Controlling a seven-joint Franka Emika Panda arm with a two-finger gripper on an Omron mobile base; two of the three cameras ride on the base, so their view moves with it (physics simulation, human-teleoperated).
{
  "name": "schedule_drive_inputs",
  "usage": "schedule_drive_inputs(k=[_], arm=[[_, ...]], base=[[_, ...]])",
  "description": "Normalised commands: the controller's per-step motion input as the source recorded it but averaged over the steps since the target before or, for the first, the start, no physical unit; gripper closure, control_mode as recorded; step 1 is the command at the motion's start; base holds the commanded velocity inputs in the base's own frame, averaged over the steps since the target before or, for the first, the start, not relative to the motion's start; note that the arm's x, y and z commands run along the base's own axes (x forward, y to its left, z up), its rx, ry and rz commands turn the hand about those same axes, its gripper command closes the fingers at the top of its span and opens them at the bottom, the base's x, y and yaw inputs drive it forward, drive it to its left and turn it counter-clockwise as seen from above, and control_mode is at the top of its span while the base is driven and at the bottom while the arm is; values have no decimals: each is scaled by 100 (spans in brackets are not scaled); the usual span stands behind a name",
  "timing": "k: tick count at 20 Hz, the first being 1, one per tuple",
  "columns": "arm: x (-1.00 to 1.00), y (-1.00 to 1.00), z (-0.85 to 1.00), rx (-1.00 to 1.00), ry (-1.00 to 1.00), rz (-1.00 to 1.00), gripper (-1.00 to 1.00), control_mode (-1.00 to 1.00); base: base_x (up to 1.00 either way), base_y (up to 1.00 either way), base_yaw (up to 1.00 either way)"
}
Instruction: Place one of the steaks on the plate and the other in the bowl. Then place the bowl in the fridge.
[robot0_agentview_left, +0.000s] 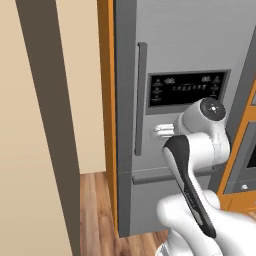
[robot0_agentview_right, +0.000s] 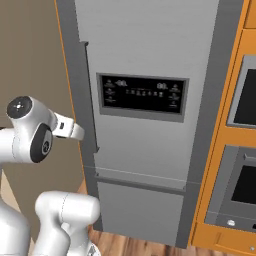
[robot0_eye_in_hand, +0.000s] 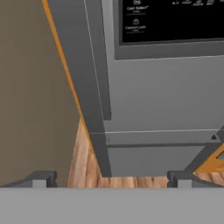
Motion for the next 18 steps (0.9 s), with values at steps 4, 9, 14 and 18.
schedule_drive_inputs(k=[4,9,14,18], arm=[[-38,0,17,-2,7,6,-100,-100],[0,0,0,-1,10,0,-100,-100],[-10,6,-1,0,1,-3,-100,-100],[0,0,0,0,0,0,-100,100]], base=[[0,0,0],[0,0,0],[0,0,0],[-51,7,-8]])
